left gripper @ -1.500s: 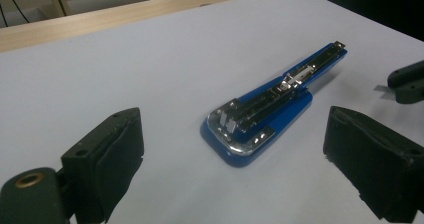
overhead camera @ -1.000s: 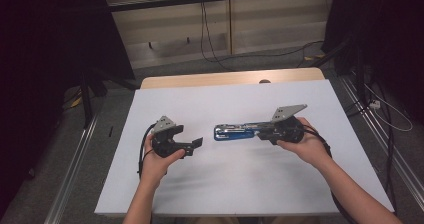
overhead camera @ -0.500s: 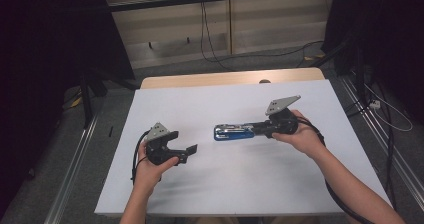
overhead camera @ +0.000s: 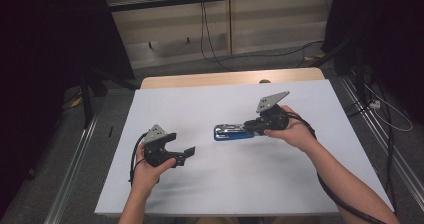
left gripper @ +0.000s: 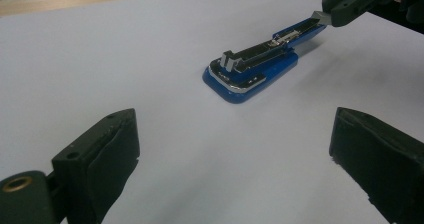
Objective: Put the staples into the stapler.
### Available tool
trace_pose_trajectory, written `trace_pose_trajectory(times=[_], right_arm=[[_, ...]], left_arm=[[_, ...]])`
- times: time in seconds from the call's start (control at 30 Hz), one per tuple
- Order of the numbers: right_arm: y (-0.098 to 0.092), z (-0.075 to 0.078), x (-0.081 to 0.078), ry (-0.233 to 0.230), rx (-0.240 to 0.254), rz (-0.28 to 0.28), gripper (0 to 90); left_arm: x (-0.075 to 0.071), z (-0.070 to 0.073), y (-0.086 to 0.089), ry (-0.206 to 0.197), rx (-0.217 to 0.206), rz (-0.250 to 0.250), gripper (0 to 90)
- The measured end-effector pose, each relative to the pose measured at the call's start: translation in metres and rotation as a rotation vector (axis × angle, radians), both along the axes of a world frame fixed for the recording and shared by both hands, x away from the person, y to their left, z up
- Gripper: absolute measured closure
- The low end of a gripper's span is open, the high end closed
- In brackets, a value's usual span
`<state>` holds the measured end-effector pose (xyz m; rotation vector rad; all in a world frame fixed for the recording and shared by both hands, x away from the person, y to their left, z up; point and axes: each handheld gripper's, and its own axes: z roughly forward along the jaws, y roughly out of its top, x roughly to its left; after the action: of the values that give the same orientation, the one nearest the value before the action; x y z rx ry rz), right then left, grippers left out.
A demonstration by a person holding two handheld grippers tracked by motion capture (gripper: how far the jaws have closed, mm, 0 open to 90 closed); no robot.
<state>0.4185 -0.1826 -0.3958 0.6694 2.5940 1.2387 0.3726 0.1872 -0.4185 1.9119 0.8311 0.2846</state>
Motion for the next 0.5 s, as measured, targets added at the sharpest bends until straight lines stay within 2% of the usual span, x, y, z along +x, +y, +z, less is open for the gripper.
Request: trace_pose_trajectory(times=[0.1,0.17,0.3,0.5], right_arm=[[0.003,0.0,0.005,-0.004,-0.012,0.017,79.5],[0.004,0.0,0.008,0.002,0.002,0.027,79.5],[0.007,0.0,0.013,-0.004,-0.004,0.053,79.5],[0.009,-0.002,0.02,-0.006,-0.005,0.061,79.5]], left_arm=[[-0.001,0.0,0.001,-0.002,-0.008,0.01,5.7],[-0.001,0.0,0.001,-0.001,-0.009,0.005,5.6],[-0.002,0.0,0.003,-0.001,-0.011,0.009,5.6],[-0.003,0.0,0.006,-0.003,-0.009,0.014,5.6]])
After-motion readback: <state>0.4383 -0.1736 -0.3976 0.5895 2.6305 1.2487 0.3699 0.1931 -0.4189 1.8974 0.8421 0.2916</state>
